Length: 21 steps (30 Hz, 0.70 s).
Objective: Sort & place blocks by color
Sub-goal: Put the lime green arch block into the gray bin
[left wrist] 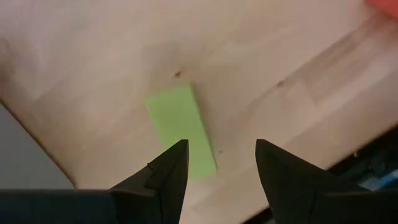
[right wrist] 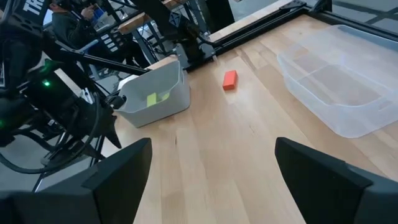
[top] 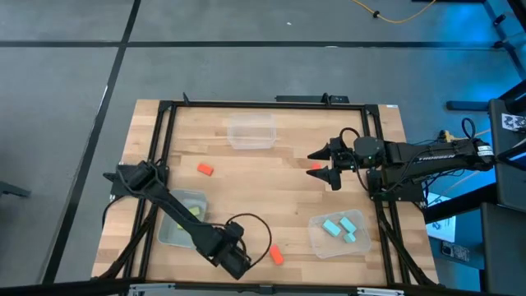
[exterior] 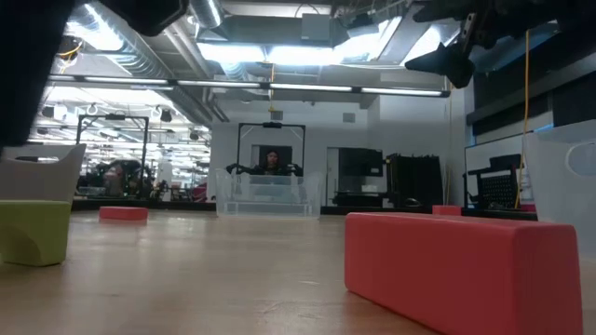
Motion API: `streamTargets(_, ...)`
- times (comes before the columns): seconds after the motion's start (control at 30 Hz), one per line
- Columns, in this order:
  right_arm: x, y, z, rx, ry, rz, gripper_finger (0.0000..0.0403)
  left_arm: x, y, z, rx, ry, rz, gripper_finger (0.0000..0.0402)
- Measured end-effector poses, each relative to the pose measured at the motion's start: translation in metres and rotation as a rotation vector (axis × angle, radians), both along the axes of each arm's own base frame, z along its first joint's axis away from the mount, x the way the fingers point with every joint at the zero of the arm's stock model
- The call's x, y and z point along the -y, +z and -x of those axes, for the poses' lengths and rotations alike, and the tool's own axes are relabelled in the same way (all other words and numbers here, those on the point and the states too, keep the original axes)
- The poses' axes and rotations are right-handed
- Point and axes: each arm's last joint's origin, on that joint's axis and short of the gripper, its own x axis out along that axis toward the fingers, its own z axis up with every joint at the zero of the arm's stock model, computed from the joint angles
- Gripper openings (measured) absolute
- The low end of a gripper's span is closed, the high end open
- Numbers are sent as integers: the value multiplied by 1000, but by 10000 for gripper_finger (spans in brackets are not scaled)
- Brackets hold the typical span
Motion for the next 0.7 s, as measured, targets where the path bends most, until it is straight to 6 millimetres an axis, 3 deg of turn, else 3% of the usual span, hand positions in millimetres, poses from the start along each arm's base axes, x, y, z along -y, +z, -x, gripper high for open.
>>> streamTargets(0.7, 0, 0, 0, 1, 0, -1, 344, 0, -11, 11, -53, 34, -59, 179)
